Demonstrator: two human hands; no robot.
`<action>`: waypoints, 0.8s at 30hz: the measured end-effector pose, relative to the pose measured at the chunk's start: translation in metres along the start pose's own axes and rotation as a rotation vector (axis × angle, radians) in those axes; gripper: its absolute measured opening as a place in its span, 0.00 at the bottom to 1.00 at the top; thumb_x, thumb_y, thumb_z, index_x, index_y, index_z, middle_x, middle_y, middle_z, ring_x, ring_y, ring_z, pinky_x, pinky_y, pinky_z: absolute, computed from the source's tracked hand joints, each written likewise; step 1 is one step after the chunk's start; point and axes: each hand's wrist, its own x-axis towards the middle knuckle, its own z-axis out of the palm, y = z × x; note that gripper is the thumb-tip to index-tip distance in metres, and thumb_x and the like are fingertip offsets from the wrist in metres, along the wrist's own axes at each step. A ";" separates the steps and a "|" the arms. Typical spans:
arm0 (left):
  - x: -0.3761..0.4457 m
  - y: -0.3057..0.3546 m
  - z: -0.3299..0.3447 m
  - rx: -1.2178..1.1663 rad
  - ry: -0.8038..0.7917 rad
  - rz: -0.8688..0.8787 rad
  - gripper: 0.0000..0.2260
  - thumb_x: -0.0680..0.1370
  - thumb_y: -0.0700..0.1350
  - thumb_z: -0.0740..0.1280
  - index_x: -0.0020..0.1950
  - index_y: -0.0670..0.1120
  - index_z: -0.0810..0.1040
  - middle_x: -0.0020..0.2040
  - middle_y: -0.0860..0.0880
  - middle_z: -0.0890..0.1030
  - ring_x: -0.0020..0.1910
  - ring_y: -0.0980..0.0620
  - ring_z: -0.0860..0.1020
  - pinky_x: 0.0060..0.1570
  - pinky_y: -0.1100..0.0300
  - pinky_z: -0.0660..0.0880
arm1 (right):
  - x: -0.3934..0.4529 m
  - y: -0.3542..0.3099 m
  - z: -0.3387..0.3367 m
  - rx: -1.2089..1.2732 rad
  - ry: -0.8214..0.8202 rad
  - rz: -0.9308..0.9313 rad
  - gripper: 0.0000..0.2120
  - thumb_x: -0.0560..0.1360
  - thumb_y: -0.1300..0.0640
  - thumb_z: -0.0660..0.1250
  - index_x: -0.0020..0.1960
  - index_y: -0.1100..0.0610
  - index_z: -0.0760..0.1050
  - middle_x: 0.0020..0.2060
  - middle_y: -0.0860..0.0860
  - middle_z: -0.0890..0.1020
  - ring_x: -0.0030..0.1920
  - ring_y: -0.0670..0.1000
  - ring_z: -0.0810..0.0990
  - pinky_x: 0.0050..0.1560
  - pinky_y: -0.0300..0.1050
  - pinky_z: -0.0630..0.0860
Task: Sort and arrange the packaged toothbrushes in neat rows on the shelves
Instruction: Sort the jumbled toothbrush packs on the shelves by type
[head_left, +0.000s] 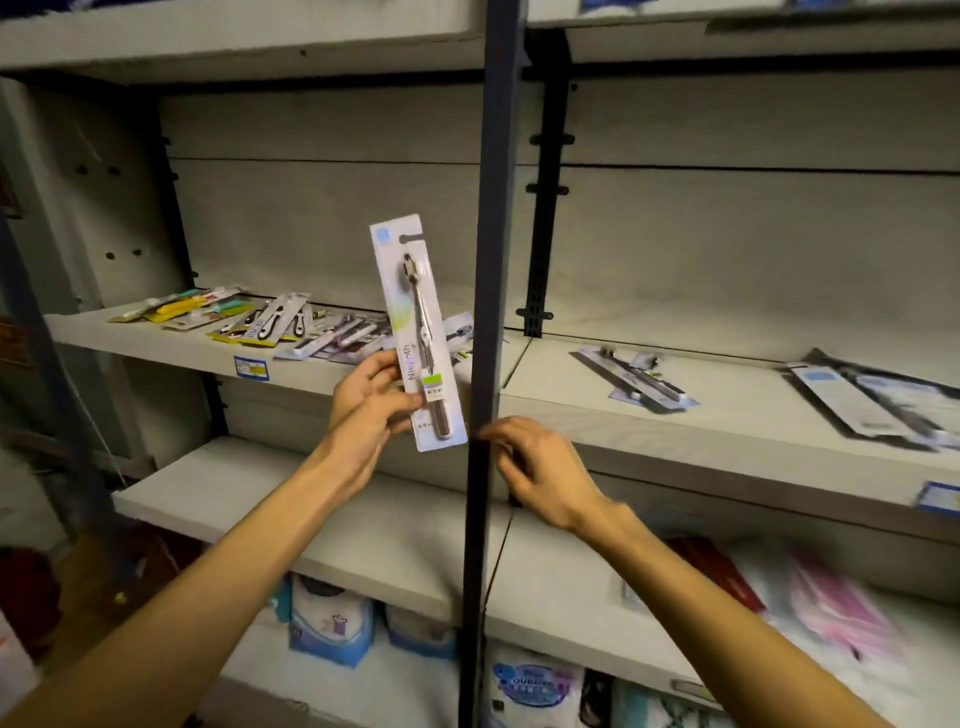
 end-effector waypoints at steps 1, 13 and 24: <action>-0.005 -0.002 0.015 0.026 -0.035 -0.005 0.19 0.75 0.26 0.65 0.58 0.46 0.77 0.50 0.49 0.86 0.46 0.52 0.84 0.42 0.55 0.82 | -0.013 0.009 -0.014 -0.059 0.006 0.020 0.16 0.76 0.58 0.61 0.62 0.53 0.78 0.58 0.48 0.81 0.59 0.50 0.78 0.58 0.48 0.77; -0.025 -0.049 0.255 0.050 -0.285 -0.139 0.28 0.75 0.27 0.67 0.72 0.47 0.68 0.55 0.45 0.83 0.51 0.49 0.82 0.38 0.60 0.81 | -0.171 0.116 -0.206 -0.354 0.250 0.294 0.13 0.74 0.65 0.66 0.56 0.56 0.81 0.53 0.50 0.83 0.55 0.53 0.78 0.56 0.49 0.76; -0.033 -0.092 0.537 0.101 -0.434 -0.188 0.21 0.75 0.27 0.66 0.66 0.40 0.75 0.59 0.40 0.80 0.54 0.47 0.79 0.46 0.57 0.79 | -0.293 0.250 -0.378 -0.507 0.504 0.369 0.13 0.73 0.66 0.67 0.54 0.55 0.81 0.46 0.50 0.82 0.48 0.52 0.78 0.50 0.51 0.75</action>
